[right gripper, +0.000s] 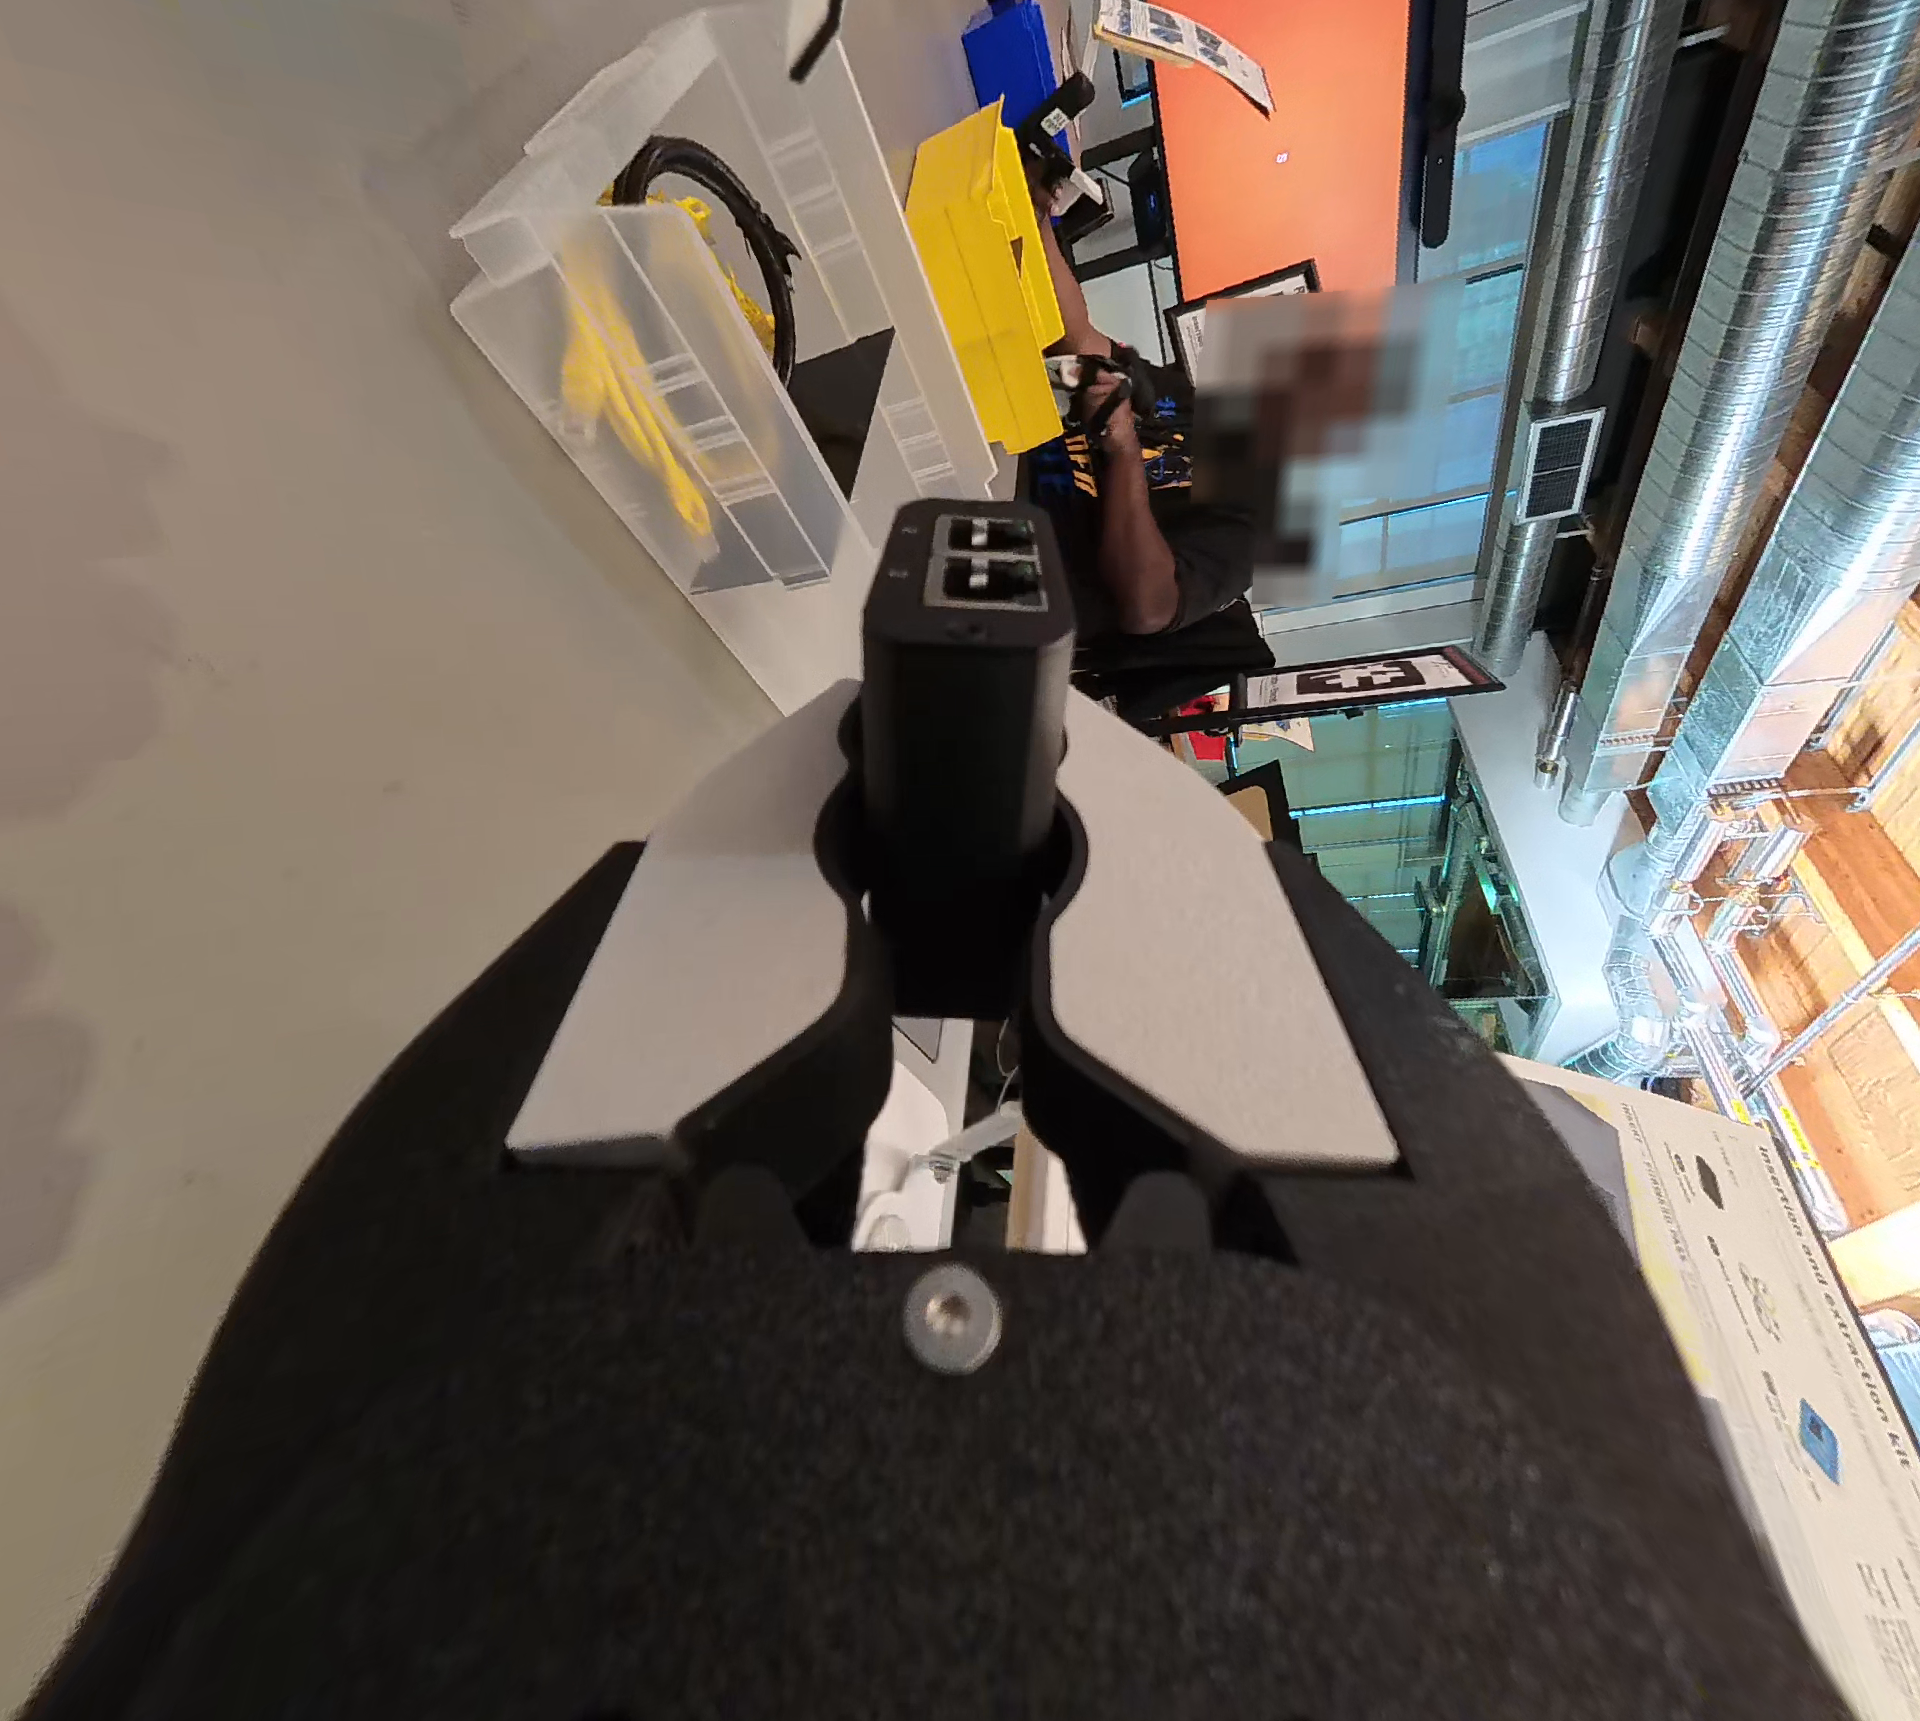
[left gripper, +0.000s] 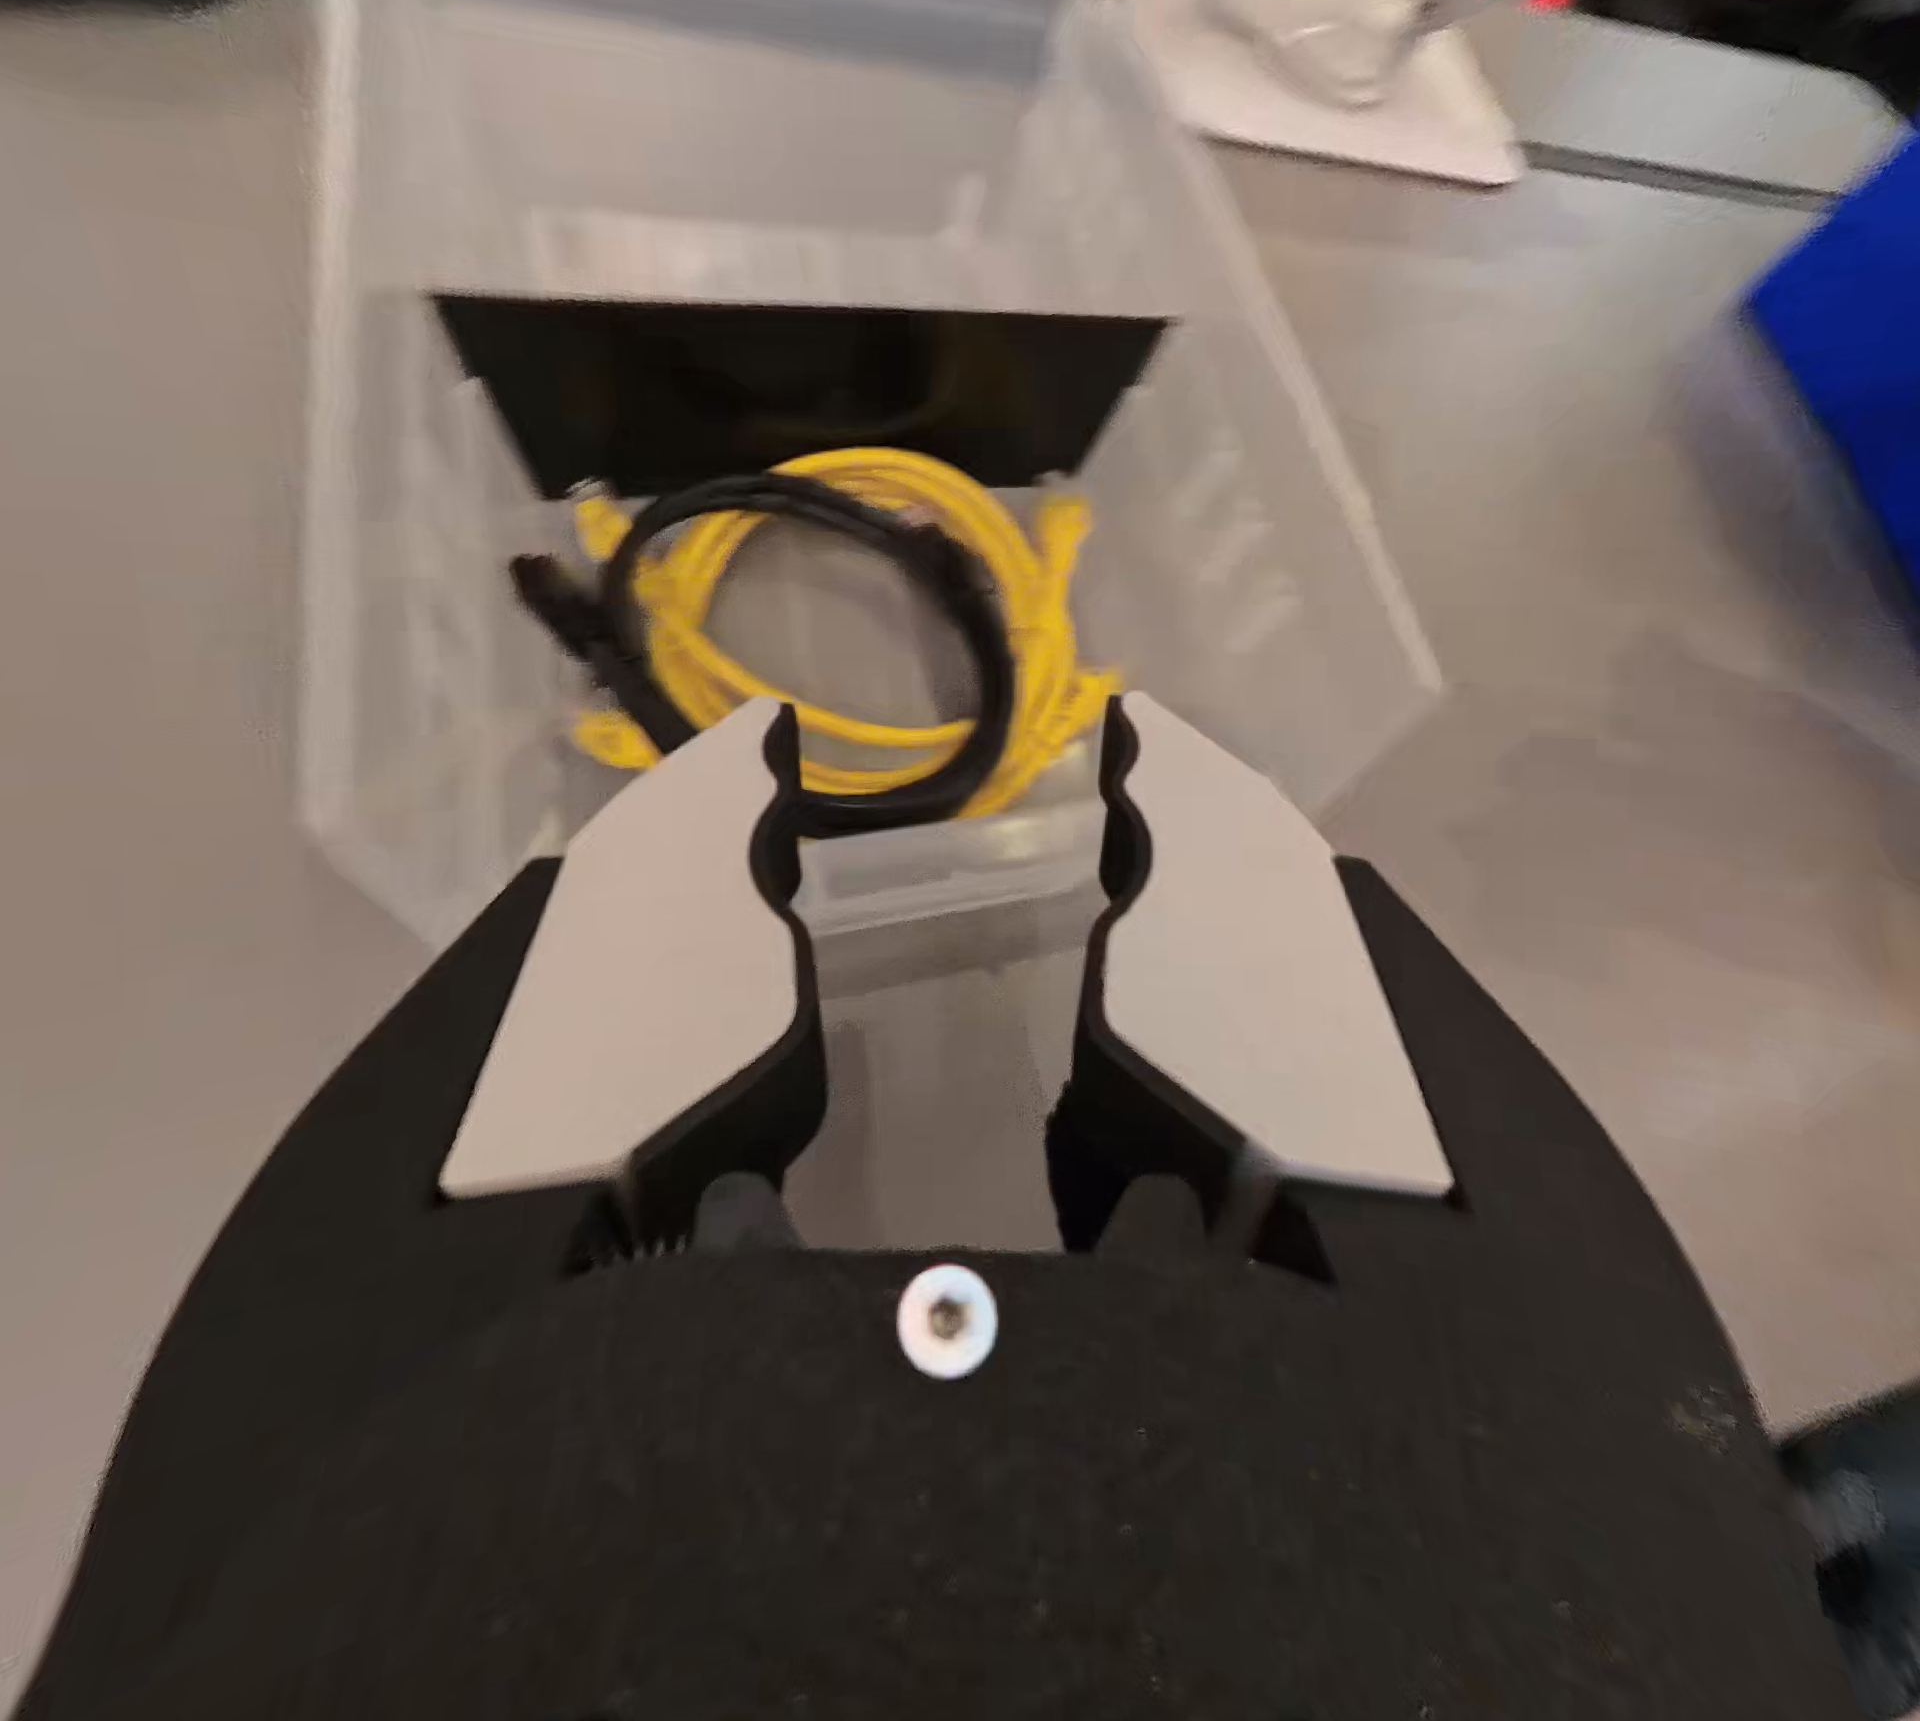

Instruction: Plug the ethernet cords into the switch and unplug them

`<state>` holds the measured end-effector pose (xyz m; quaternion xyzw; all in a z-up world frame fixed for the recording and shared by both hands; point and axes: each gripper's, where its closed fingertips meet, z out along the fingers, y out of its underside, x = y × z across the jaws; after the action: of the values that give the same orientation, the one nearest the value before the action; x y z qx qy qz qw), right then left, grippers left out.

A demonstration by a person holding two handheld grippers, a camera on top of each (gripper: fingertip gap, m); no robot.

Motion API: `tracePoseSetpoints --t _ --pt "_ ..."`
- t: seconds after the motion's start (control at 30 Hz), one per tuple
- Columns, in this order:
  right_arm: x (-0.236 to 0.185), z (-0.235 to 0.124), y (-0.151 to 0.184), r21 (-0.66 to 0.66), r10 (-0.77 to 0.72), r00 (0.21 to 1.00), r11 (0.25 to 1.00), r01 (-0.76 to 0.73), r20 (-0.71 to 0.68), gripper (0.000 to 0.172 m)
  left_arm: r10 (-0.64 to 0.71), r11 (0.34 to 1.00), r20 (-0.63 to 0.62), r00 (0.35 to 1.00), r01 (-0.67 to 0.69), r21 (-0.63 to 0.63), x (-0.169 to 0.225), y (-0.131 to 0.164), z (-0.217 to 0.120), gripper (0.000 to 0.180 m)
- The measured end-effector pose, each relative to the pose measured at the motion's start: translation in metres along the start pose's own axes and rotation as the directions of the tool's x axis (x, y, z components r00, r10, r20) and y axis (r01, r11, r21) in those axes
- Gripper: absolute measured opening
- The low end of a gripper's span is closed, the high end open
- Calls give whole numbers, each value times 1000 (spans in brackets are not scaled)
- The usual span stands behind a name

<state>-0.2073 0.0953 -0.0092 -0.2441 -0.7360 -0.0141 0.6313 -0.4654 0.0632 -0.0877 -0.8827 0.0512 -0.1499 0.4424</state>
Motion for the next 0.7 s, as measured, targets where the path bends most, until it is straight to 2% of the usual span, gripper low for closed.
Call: tracePoseSetpoints --t 0.1,0.17,0.27,0.37,0.43,0.5,0.53,0.7 --pt "3 -2 -1 1 2 1000 1000 -2 -4 25 -67 994 150 986 80 -81 -37 3 20 53" --pt "4 -3 -2 7 9 1000 1000 -9 -8 25 -46 986 248 968 84 -144 -55 11 29 54" --pt "5 -5 -3 10 11 1000 1000 -11 -7 25 6 970 314 949 71 -233 -62 24 41 54" --pt "5 -4 -4 24 27 1000 999 -27 -4 25 20 957 334 942 78 -279 -63 25 54 52" --pt "4 -3 -7 33 31 1000 999 -31 -1 25 11 948 356 934 103 -301 -68 22 58 40" --pt "4 -3 -10 38 23 1000 999 -23 2 25 -9 942 394 919 140 -305 -79 20 58 16" --pt "5 -4 -12 37 15 1000 999 -15 1 25 -12 943 404 915 145 -299 -82 18 58 11" --pt "13 -11 -22 41 -9 1000 999 10 -13 25 39 946 404 914 96 -310 -83 15 61 9"
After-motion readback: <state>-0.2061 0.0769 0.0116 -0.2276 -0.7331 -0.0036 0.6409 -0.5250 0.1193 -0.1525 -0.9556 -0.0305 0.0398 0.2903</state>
